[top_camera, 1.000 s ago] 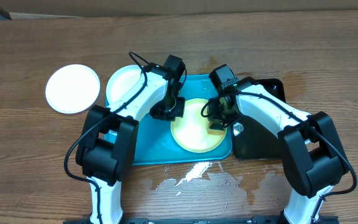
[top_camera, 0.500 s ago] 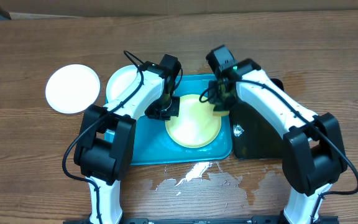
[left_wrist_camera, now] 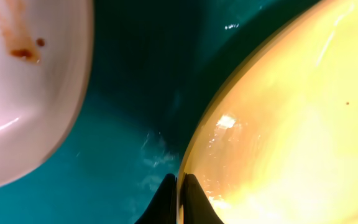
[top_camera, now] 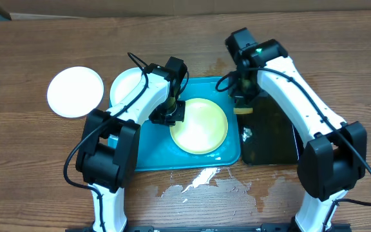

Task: Clean dirty plates on tray and stack at the side
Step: 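Return the sponge to the black tray with the right gripper, then carry the yellow plate left and set it on the white plate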

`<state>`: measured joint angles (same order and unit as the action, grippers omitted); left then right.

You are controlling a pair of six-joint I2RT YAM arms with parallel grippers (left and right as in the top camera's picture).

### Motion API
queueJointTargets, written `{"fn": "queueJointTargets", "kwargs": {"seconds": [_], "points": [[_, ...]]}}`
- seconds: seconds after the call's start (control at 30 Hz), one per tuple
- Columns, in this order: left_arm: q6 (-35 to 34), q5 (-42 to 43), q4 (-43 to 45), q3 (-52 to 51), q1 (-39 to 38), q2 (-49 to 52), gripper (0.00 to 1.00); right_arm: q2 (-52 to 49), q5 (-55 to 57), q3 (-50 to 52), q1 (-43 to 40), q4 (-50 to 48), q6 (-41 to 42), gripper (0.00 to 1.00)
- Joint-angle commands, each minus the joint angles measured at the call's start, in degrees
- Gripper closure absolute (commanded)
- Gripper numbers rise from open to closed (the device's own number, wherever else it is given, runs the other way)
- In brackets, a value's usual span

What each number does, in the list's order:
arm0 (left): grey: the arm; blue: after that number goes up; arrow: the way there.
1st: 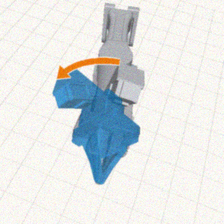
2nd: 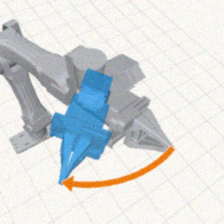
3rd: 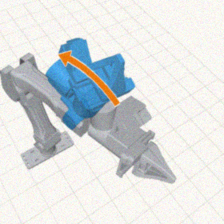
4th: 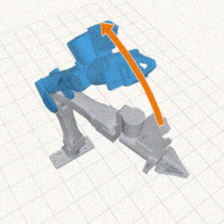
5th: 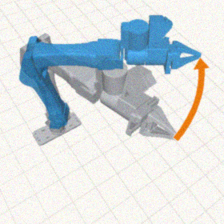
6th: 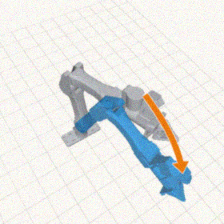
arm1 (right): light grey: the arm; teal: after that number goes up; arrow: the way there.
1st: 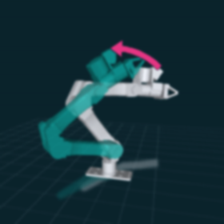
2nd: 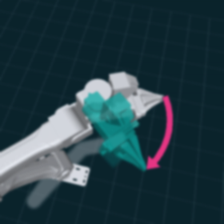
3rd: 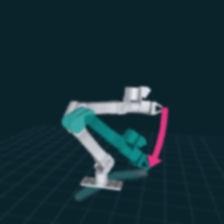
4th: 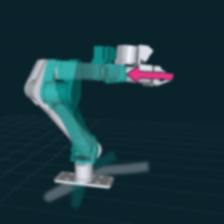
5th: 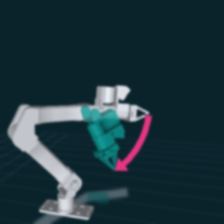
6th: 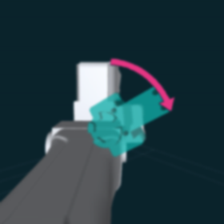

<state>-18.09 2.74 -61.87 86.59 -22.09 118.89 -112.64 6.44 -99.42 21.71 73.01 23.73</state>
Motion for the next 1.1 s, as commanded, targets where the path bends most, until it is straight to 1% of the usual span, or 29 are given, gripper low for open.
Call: {"fn": "queueJointTargets", "kwargs": {"seconds": [0.0, 0.17, 0.3, 0.43, 0.57, 0.7, 0.87, 1.0, 1.07], "points": [[-0.79, -1.92, -1.25, -0.17, 0.44, -6.16, 0.96, 3.93, 1.05, -1.62, -2.38, 2.21, -0.20, 0.96], [-1.25, -5.38, -1.75, -0.17, 0.44, -12.07, 0.96, 4.00, 1.05, -1.60, -6.40, 5.73, -0.20, 0.96], [-1.66, -10.54, -1.99, -0.17, 0.44, -16.61, 0.96, 4.00, 1.03, -1.60, -9.84, 8.02, -1.05, 0.95], [-1.64, -18.67, -2.03, -0.17, 0.17, -20.20, 0.96, 4.00, 1.05, -1.57, -12.63, 9.09, -1.73, 0.92], [-1.60, -28.26, -2.25, -0.17, -1.51, -23.45, 0.96, 4.00, 1.05, -1.57, -14.80, 9.49, -1.73, 0.91], [-0.90, -39.56, -2.21, -0.17, -5.29, -25.38, 0.96, 4.00, 1.05, -1.55, -15.87, 9.62, -1.73, 0.91], [2.89, -57.29, -1.92, -0.17, -13.64, -25.57, 0.96, 4.00, 1.07, -1.53, -16.02, 9.38, -3.02, 0.90], [2.86, -70.79, -1.51, -0.17, -20.52, -25.44, 0.96, 4.00, 1.33, -1.53, -16.06, 9.38, -3.02, 0.88], [2.82, -75.69, -1.25, -0.17, -22.40, -25.44, 0.96, 4.00, 1.31, -1.46, -16.06, 9.40, -3.02, 0.88]]}}
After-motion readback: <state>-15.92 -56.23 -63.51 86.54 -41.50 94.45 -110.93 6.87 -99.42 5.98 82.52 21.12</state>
